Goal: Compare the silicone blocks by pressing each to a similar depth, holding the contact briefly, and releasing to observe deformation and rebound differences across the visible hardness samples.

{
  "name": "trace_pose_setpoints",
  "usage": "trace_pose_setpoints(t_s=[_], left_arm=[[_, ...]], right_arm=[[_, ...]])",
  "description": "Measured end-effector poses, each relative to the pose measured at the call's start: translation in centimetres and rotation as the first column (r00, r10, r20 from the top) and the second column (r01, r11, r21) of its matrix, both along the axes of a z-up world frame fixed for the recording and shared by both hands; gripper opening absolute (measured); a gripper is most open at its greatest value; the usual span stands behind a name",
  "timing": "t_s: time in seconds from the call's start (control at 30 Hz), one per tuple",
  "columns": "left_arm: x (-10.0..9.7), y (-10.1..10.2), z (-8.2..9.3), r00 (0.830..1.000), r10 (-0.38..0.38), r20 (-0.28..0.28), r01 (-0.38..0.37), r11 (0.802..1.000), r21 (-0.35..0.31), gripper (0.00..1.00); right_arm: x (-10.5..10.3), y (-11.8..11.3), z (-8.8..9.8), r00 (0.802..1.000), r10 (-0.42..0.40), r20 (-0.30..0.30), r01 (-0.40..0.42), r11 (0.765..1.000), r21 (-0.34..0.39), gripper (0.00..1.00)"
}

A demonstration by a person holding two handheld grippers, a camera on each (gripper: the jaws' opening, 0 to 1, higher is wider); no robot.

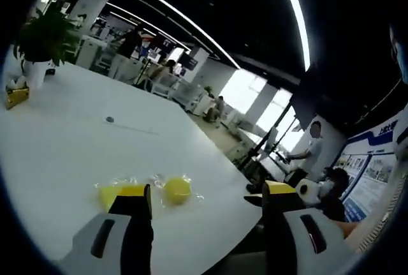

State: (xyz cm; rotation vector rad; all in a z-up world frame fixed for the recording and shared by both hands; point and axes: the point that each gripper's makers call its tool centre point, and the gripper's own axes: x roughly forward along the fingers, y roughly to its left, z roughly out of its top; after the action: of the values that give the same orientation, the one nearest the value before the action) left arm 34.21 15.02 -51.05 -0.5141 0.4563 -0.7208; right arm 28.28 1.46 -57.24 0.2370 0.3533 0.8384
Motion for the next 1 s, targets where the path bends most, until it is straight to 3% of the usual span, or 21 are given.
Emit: trace_pose_setpoints(t_s=[0.23,0.33,0.47,0.67,0.73,0.87,1.0], left_arm=[[2.4,-2.8,-1.1,0.998,-0.043,-0.039,0.042,0.999,-0.012,0.69],[4.2,-4.0,-2.3,0.994,-0.053,-0.094,0.051,0.998,-0.020,0.69],[6.5,-4.4,-3.9,0.986,-0.005,-0.168,0.002,1.000,-0.020,0.69],[9.1,-5.0,-7.0,0.974,0.031,-0.223,-0.021,0.999,0.044,0.69],[9.7,-5.6,-8.0,0.967,0.035,-0.253,-0.026,0.999,0.039,0.69],[10.9,-6.6,-10.4,0.935,0.058,-0.349,-0.064,0.998,-0.005,0.69],[12.4,-7.3,-12.6,0.908,0.090,-0.408,-0.107,0.994,-0.021,0.69]], right_arm=[[0.6,-0.4,-0.5,1.000,-0.004,-0.016,0.004,1.000,0.014,0.79],[1.2,-0.6,-0.9,1.000,-0.004,-0.028,0.005,1.000,0.021,0.78],[1.8,-0.8,-1.3,0.999,-0.001,-0.044,0.002,1.000,0.029,0.78],[2.7,-0.8,-2.0,0.998,0.008,-0.070,-0.005,0.999,0.035,0.77],[2.9,-0.9,-2.2,0.997,0.009,-0.078,-0.006,0.999,0.038,0.77],[3.5,-1.5,-2.8,0.995,0.010,-0.096,-0.007,1.000,0.031,0.76],[3.9,-2.3,-3.0,0.994,-0.002,-0.107,0.006,0.999,0.035,0.76]])
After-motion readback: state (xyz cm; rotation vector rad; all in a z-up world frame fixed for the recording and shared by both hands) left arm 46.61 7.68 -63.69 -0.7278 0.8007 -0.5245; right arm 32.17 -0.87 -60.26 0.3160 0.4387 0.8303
